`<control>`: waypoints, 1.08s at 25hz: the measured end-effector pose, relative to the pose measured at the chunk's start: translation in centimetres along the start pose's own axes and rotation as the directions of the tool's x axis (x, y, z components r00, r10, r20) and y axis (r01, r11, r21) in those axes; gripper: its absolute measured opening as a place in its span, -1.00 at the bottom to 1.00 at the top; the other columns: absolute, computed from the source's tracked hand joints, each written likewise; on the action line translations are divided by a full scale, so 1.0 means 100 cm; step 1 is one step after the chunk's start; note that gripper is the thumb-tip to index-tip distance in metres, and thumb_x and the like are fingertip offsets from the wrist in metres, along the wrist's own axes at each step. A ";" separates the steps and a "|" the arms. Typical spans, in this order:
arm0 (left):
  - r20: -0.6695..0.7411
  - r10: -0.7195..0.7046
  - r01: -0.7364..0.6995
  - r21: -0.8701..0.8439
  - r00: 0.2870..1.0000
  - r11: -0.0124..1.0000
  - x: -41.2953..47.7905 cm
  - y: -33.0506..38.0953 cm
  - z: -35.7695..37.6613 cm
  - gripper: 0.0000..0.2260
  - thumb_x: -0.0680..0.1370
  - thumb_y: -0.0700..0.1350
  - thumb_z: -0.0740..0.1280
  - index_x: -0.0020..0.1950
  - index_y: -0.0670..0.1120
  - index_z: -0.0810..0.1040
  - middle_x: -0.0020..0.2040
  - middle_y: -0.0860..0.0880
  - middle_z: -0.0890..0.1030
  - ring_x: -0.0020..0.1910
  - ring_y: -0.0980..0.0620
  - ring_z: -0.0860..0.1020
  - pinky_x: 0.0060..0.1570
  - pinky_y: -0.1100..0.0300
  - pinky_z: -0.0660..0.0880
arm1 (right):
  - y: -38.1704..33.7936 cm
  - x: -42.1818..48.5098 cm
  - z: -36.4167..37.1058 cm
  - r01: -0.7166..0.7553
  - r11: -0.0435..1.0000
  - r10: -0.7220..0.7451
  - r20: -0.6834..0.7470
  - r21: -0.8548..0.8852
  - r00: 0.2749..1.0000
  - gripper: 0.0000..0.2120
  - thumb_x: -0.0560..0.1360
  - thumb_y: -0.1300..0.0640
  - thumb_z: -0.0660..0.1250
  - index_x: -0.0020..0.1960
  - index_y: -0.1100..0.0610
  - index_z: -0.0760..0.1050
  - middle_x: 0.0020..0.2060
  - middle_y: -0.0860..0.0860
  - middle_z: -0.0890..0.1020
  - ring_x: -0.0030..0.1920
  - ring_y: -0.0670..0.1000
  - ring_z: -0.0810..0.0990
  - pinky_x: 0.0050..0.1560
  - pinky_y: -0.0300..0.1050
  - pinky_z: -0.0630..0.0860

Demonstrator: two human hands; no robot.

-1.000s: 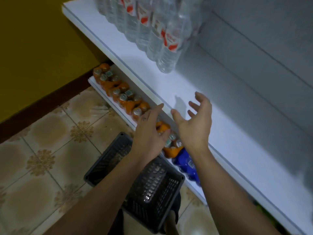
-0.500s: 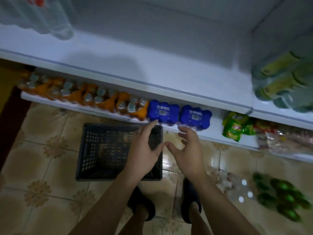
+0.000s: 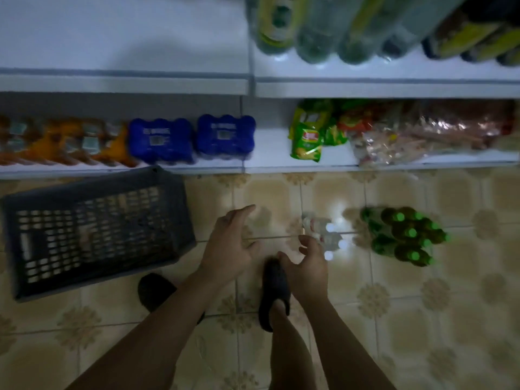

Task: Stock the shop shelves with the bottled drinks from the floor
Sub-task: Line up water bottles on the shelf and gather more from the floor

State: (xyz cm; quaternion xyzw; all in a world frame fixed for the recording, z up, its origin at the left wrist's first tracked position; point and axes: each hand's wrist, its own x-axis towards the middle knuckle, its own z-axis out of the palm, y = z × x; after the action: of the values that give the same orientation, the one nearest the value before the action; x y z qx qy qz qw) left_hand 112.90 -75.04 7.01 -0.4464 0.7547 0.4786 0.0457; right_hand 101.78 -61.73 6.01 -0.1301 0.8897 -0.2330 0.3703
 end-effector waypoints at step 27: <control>0.259 -0.135 0.104 0.130 0.956 0.986 0.075 -0.016 0.282 -0.38 0.52 0.02 0.40 0.50 0.20 0.18 0.41 0.03 0.38 0.40 0.02 0.29 0.20 0.24 0.27 | 0.249 0.174 0.019 -0.302 0.952 0.305 0.100 -0.047 0.947 -0.67 0.60 0.09 0.24 0.26 0.28 0.31 0.05 0.26 0.61 0.07 0.28 0.58 -0.13 -0.09 0.34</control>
State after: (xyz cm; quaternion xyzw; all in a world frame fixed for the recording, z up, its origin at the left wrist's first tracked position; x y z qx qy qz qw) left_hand 99.48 -58.51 -13.00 -0.4195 0.7395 0.4864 0.2014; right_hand 89.62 -47.99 -18.34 -0.0096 0.8817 -0.1524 0.4463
